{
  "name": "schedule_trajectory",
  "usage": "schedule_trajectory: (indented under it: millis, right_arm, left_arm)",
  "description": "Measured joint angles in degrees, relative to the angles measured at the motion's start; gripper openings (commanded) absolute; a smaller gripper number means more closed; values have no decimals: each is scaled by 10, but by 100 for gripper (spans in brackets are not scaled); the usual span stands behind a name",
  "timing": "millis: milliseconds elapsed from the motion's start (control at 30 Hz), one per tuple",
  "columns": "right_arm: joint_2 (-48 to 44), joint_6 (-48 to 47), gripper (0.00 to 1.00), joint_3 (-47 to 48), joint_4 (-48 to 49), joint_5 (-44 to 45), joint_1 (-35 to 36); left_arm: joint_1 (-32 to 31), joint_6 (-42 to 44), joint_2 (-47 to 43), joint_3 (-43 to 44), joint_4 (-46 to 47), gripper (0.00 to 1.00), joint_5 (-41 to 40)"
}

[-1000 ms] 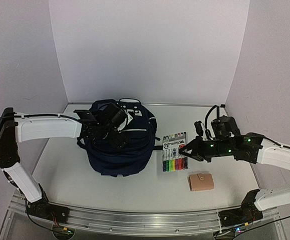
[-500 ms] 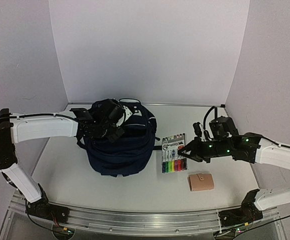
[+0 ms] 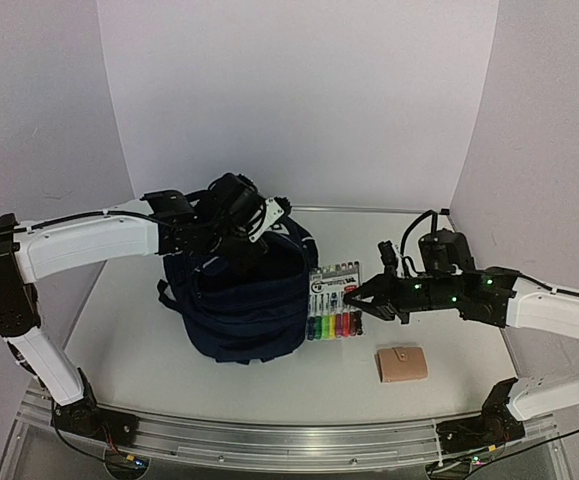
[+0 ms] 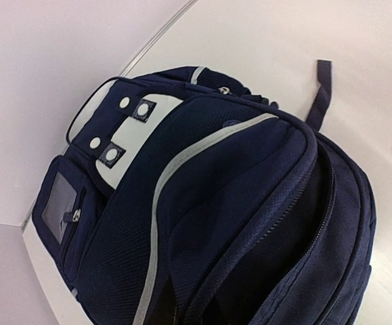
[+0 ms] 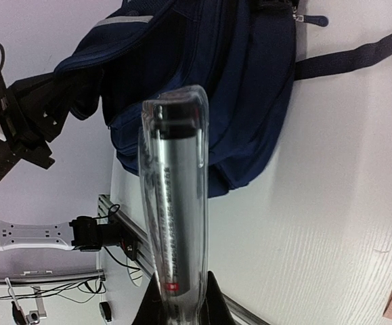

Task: Pack the student bag
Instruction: Place the stationery in the student bag.

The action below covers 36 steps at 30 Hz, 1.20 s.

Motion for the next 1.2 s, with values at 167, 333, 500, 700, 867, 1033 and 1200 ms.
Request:
schedule_trajectory:
  millis: [167,333,500,700,867,1033,1200]
  right_arm:
    - [1,16,0,-4,22,-12,0]
    - [4,39,0,-14,40,-13,0]
    - [17,90,0,-43,89,-1,0]
    - [20,185,0,-87,169,42,0]
    - [14,240,0,-87,193,88,2]
    - [25,277,0,-82,207,128,7]
    - [51,303,0,-57,214,186,27]
  left_arm:
    - [-26,-56,39,80,-52,0,68]
    - [-37,-110,70,132,-82,0,125]
    - [-37,-152,80,151,-92,0,178]
    - [-39,-175,91,162,-96,0,215]
    - [-40,-185,93,164,-93,0,228]
    - [-40,-187,96,164,-80,0,239]
    - [-40,-191,97,164,-69,0,251]
